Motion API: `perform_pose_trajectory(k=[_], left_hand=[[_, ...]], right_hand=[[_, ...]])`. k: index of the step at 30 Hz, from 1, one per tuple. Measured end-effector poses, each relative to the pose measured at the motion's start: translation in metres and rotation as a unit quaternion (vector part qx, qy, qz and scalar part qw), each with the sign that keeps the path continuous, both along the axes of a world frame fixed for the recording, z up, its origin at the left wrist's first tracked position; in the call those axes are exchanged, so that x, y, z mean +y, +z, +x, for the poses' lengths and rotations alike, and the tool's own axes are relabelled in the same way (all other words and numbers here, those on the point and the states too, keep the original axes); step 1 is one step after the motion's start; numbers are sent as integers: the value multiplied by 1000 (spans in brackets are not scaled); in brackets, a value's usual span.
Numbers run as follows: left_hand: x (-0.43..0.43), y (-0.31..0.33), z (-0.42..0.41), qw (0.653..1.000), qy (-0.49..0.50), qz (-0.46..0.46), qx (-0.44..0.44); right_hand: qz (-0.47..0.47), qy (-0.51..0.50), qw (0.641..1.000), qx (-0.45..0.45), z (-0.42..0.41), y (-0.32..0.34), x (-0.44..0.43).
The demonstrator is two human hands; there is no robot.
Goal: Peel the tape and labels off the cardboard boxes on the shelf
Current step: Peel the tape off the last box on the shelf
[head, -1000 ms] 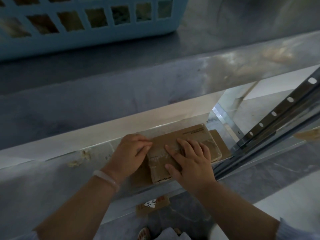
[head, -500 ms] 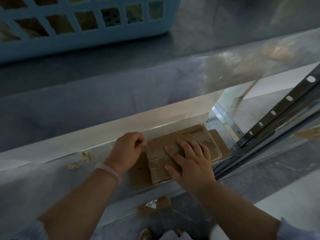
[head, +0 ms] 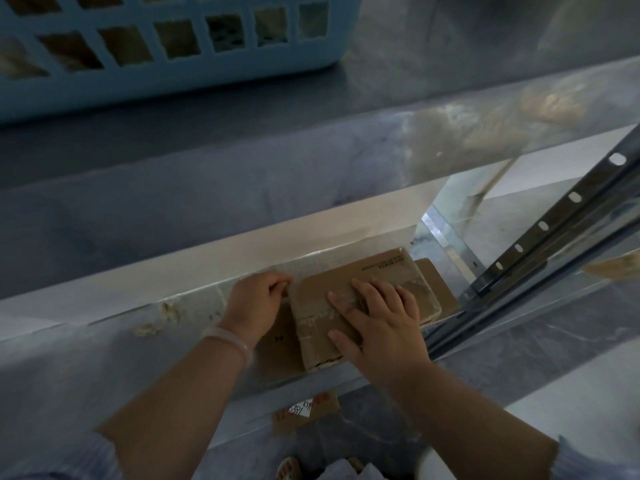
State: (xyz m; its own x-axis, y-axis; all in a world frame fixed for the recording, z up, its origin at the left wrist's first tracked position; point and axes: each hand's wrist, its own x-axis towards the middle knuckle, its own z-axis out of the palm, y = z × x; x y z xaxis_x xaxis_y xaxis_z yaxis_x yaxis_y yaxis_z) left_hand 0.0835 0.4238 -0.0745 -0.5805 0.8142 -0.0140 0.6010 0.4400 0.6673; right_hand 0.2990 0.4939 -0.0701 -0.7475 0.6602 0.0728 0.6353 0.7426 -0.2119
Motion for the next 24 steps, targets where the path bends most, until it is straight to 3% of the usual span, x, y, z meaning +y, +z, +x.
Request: perform_pose_trajectory(k=[4, 8, 11, 17, 24], left_hand=[[-11, 1, -12, 998, -42, -29, -45], [-10, -1, -12, 998, 8, -23, -54], [-2, -10, -7, 981, 91, -15, -168], [9, -19, 3, 914, 214, 22, -343], [14, -22, 1, 940, 218, 7, -263]], right_hand=[[2, 4, 1000, 8, 1, -1, -1], [8, 15, 999, 29, 4, -3, -2], [14, 21, 999, 42, 5, -3, -2], [9, 21, 999, 33, 5, -4, -2], [14, 22, 999, 36, 6, -4, -2]])
